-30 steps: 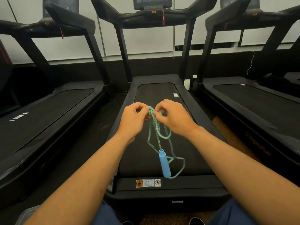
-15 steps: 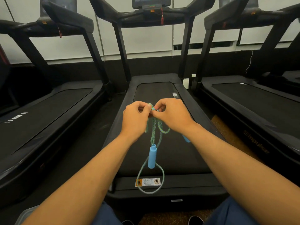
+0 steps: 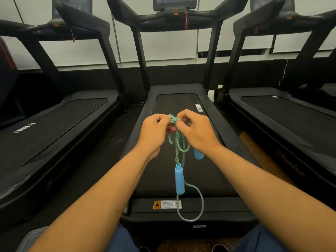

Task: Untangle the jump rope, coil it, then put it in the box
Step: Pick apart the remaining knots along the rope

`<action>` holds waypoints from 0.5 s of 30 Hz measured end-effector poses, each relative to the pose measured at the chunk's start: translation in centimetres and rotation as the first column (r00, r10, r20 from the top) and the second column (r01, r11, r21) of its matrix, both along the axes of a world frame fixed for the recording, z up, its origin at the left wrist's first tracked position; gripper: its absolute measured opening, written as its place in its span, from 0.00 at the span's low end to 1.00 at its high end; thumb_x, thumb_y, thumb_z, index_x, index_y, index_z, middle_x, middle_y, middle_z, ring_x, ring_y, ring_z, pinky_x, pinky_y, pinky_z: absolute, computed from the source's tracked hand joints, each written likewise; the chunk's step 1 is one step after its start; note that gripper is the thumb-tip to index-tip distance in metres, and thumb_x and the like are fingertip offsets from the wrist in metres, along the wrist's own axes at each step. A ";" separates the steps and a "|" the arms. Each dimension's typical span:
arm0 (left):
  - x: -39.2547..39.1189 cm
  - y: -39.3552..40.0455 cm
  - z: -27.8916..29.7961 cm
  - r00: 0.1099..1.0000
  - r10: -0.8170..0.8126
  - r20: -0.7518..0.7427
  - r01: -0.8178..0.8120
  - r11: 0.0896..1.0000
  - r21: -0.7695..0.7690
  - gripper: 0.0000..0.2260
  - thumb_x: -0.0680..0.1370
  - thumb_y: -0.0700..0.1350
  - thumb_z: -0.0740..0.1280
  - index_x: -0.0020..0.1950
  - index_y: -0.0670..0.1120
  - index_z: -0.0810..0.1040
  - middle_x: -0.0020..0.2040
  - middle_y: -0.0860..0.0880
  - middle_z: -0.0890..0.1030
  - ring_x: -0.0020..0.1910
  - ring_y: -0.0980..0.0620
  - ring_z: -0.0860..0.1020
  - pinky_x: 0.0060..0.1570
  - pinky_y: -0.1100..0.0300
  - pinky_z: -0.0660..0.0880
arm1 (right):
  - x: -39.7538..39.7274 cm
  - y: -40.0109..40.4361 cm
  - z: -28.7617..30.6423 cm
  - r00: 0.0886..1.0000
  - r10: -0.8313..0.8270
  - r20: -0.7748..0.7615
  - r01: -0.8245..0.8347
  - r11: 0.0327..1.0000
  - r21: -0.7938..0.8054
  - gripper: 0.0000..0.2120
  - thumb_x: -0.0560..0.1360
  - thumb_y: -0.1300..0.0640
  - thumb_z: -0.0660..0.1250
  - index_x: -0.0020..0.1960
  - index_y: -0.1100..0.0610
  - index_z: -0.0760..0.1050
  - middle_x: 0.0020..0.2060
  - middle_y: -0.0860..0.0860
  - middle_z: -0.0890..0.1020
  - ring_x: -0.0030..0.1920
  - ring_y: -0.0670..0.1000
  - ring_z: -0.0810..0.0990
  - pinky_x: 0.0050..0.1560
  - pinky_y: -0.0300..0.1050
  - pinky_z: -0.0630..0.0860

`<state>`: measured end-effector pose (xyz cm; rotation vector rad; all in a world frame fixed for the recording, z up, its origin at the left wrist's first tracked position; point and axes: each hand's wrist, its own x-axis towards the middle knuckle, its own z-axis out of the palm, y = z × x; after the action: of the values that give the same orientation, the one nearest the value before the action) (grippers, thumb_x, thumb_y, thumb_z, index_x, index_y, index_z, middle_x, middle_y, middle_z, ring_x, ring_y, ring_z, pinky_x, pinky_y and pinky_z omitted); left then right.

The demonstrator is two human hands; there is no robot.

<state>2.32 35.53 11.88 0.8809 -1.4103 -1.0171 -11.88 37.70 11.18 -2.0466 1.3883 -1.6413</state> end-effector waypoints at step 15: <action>0.6 0.2 -0.8 0.817 0.187 0.546 -0.015 0.952 -0.304 0.06 0.81 0.42 0.67 0.46 0.43 0.81 0.34 0.53 0.80 0.30 0.64 0.76 0.30 0.72 0.69 | -1.1 0.1 1.3 0.856 -0.064 -0.513 0.216 0.946 0.243 0.13 0.74 0.46 0.69 0.37 0.52 0.73 0.33 0.49 0.80 0.36 0.53 0.79 0.37 0.49 0.73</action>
<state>2.96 35.71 11.13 1.0787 -1.9325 -0.4460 -12.98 37.77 12.44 -2.3189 1.8510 -0.8818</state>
